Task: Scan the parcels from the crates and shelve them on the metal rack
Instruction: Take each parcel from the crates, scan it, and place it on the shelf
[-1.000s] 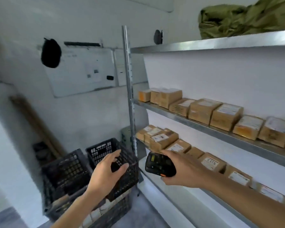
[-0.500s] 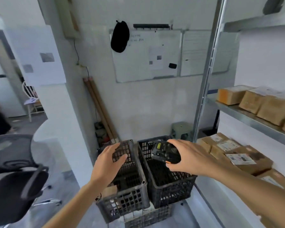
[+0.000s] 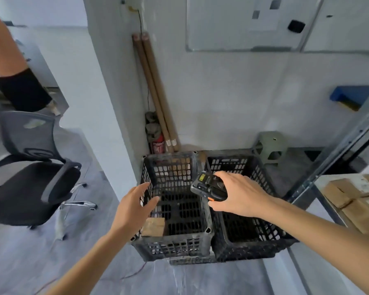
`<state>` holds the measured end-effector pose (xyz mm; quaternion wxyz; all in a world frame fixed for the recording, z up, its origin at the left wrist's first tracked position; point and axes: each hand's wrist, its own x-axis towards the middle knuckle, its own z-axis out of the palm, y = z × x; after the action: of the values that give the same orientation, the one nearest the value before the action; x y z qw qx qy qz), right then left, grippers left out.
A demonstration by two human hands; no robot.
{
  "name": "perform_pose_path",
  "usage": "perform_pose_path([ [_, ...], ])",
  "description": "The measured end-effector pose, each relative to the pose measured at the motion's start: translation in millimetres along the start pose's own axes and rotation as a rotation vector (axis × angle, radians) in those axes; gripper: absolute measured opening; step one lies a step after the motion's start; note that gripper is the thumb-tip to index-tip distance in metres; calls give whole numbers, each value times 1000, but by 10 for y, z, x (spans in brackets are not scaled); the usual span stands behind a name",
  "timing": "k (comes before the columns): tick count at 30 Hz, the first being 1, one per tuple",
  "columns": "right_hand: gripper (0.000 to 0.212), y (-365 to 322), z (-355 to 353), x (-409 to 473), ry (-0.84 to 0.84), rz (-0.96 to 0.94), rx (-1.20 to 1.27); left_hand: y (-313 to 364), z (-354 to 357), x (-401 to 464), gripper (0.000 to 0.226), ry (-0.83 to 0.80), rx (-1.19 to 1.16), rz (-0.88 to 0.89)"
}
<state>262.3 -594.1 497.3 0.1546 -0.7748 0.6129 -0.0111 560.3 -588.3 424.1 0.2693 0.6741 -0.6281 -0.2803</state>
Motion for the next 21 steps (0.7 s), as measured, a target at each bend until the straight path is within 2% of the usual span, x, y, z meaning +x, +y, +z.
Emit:
perform_pose_path([
  [10,83,189,1272,1373,-194,8,39,-1086,733,874,57,-86,34,-160],
  [16,83,210,1959,1906,-265,-10,91,-1556,1105,1054,57,-133,41,-247],
  [21,92,266,2429,2185,-344,-12,167,-1763,1395,1108,59,-176,83,-330],
])
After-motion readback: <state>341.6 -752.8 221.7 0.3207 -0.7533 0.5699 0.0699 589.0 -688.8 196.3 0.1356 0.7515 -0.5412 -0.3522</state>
